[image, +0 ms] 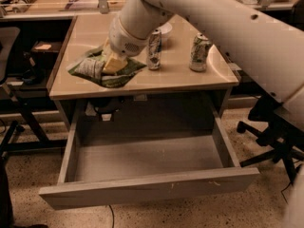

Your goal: Place green jalapeno chip bag into top drawer

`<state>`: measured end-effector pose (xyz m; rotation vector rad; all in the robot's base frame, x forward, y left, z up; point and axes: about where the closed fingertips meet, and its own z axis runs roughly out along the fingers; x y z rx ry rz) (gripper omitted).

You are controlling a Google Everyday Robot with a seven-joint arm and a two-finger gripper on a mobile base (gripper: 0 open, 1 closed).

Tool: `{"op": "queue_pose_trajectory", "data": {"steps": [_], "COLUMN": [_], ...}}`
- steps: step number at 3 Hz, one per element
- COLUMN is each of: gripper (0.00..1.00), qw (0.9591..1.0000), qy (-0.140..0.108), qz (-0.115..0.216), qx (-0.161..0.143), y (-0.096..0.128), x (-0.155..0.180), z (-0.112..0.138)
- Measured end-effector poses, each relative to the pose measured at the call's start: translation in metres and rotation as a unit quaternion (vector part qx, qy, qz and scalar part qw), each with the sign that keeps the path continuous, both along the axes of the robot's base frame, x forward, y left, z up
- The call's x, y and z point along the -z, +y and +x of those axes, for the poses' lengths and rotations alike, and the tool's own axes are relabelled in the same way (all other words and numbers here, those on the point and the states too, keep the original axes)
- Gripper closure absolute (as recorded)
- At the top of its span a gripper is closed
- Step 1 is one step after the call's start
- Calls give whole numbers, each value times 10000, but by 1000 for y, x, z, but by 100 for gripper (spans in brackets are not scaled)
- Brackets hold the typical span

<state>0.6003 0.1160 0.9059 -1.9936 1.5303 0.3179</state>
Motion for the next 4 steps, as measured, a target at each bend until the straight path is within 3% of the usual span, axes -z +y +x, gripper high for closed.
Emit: {"op": "queue_pose_trajectory", "data": {"steps": [1, 2, 3, 4], "gripper": [100, 100, 100, 100], "qw": [9975, 9961, 9961, 9930], "qy": [398, 559, 559, 904], "qz": [-101, -277, -275, -320], "qx": [569, 630, 630, 688], "y": [-30, -38, -38, -43], "x": [3, 21, 21, 54], "z": [-55, -69, -69, -78]}}
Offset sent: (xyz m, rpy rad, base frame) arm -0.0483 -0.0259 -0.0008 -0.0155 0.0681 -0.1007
